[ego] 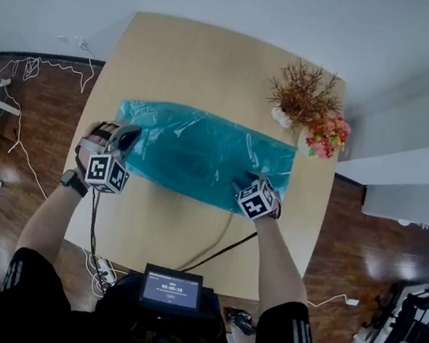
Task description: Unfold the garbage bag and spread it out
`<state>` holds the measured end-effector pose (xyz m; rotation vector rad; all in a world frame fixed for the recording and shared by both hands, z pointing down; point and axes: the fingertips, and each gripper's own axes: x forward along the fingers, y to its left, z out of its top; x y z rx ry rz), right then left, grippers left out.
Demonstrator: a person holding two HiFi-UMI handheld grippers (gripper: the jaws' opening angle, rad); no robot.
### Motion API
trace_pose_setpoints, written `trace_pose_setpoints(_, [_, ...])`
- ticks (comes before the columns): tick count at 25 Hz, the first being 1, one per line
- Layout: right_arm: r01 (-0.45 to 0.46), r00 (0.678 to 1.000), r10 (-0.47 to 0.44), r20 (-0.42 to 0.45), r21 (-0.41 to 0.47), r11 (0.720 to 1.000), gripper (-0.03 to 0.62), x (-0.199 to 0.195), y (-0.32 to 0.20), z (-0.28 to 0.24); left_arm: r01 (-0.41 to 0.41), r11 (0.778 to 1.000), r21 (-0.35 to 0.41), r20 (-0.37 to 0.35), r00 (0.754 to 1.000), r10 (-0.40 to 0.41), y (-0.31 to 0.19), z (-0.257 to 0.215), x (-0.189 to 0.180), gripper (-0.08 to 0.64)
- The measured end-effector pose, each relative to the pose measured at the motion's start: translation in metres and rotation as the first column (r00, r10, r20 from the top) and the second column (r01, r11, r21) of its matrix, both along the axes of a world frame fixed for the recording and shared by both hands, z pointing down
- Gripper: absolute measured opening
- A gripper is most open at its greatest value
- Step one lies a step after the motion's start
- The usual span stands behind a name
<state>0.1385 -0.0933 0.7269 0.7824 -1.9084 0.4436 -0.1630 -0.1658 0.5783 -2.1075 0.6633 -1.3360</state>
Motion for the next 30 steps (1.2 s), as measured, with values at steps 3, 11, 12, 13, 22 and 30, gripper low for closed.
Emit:
trace_pose_setpoints(3, [0.017,1.0,-0.017,-0.027,0.009,1.0,0.238,-0.001,0.0,0.003,-0.073,0.997,0.012,0.02,0.997,0.073,0.027,0.0,0.012,0.0])
trace_pose_setpoints(11, [0.177,0.983,-0.162,-0.083,0.236,0.955,0.236,-0.041,-0.022,-0.051,-0.172,0.985,0.03,0.03,0.985,0.171,0.069,0.006,0.031,0.0])
trace_pose_setpoints(12, [0.228,0.973,-0.212,-0.086,0.296,0.927,0.236,-0.058,-0.026,-0.069,-0.175,0.984,0.033,0.027,0.984,0.174,0.071,0.004,0.031,0.0])
trace_pose_setpoints(13, [0.28,0.96,-0.268,-0.084,0.346,0.895,0.236,-0.078,-0.029,-0.086,-0.178,0.983,0.036,0.025,0.984,0.177,0.073,0.003,0.031,0.0])
trace_pose_setpoints(22, [0.539,0.815,-0.577,-0.062,0.449,0.713,0.235,-0.223,-0.024,-0.138,-0.2,0.979,0.051,-0.004,0.98,0.2,0.085,-0.006,0.033,0.0])
trace_pose_setpoints(30, [0.526,0.832,-0.552,-0.059,0.4,0.751,0.035,-0.24,-0.029,-0.117,-0.188,0.982,0.016,-0.05,0.981,0.188,0.09,-0.01,0.033,0.0])
